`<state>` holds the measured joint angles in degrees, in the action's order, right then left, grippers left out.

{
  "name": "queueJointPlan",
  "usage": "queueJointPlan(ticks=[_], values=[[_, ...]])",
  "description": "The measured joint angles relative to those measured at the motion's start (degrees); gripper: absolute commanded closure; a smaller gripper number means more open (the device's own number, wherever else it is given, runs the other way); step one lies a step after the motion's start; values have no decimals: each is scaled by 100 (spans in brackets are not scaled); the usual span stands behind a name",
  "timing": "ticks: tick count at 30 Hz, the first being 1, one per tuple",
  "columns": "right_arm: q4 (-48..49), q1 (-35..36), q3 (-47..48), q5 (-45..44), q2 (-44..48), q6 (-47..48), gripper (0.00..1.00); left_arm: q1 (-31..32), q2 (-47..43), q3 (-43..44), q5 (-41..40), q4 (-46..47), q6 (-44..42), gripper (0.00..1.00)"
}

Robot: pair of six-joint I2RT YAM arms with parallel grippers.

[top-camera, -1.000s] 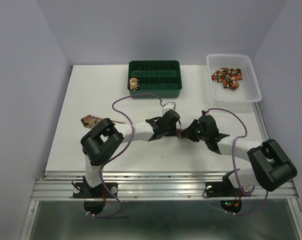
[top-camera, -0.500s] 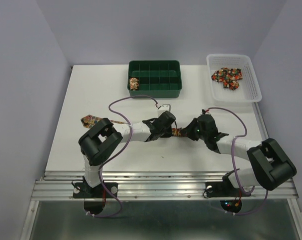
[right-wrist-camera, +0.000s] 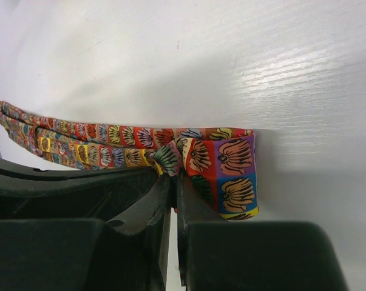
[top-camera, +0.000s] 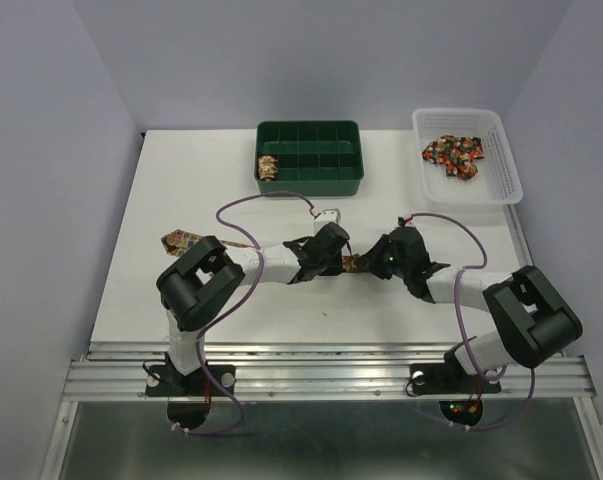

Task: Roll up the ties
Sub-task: Roll the tie

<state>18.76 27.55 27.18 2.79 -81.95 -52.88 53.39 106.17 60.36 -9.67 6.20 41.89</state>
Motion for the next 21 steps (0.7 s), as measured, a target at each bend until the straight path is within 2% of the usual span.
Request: queueJointPlan(ticks=[8, 11, 15, 17, 21], values=[[153, 144, 205, 11, -391, -42, 98, 0, -55, -74, 15, 50, 17, 88], [157, 186, 247, -15, -444, -55, 90, 0, -127, -160, 11, 44, 42, 88], [144, 212, 256, -63, -444, -79, 74, 0, -205, -186, -20, 44, 55, 88], [144, 219, 256, -68, -435, -87, 71, 0, -247, -186, -39, 39, 59, 87], [109, 223, 256, -162, -343, -98, 58, -2, -315, -186, -81, 39, 59, 87]])
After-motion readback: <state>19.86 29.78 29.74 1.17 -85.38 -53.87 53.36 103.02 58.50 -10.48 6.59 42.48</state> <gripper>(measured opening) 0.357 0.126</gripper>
